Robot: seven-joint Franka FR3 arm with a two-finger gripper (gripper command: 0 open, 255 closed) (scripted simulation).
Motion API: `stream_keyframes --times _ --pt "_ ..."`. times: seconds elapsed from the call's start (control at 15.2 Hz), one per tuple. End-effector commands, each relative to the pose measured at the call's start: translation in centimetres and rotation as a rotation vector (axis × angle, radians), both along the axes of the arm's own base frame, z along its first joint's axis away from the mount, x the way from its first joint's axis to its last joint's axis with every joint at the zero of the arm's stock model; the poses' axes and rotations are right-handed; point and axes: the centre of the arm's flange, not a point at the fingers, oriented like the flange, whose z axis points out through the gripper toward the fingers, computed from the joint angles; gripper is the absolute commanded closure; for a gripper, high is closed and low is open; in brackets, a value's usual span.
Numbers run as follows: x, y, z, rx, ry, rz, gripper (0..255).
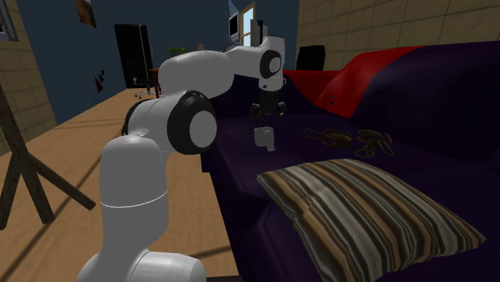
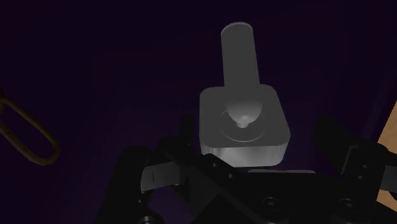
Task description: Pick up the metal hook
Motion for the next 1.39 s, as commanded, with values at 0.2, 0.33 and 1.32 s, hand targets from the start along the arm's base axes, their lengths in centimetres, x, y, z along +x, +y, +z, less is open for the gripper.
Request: stream_keyframes --times 0.2,0.33,1.32 --pt "0.3 -0.2 -2.3 -0.001 -0.002 0.004 0" --pt "0.3 -0.2 -3.4 -0.001 -0.002 0.004 0" --pt "0.3 -0.2 -2.1 -0.001 -0.002 0.004 255"
